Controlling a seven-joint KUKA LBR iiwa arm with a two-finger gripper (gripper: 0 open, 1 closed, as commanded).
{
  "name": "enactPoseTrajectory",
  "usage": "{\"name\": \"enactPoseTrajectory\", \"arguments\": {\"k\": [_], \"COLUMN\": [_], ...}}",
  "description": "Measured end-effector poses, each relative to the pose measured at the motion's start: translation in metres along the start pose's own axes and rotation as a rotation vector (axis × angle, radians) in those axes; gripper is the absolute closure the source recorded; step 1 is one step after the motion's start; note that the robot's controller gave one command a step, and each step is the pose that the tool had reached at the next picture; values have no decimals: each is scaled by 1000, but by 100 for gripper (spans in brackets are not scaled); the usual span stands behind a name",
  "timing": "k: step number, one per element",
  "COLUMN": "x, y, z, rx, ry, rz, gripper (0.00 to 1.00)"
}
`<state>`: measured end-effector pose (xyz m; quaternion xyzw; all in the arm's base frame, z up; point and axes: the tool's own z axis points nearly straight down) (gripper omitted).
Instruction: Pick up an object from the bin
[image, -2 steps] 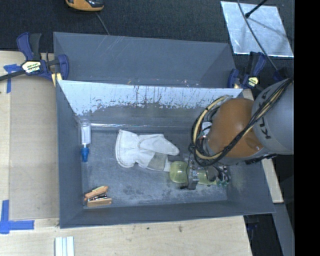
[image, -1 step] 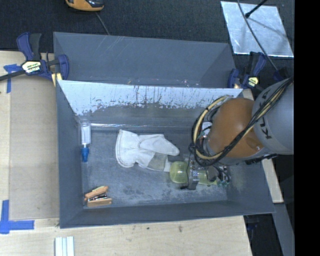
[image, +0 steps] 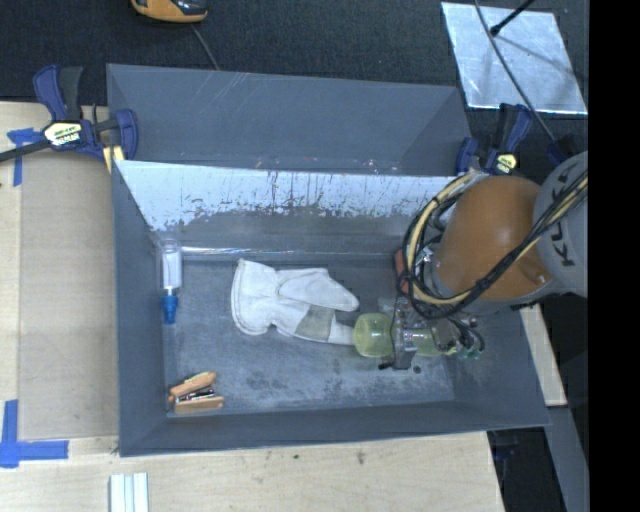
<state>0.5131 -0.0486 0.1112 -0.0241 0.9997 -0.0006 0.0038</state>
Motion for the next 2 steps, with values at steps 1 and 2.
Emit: {"name": "enactPoseTrajectory", "arguments": {"k": [1, 2], "x": [0, 12], "y": [-20, 2], "z": [-52, -153], "rx": [-3, -2], "ry": [9, 5], "rz": [-200, -25], "gripper": [100, 100]}}
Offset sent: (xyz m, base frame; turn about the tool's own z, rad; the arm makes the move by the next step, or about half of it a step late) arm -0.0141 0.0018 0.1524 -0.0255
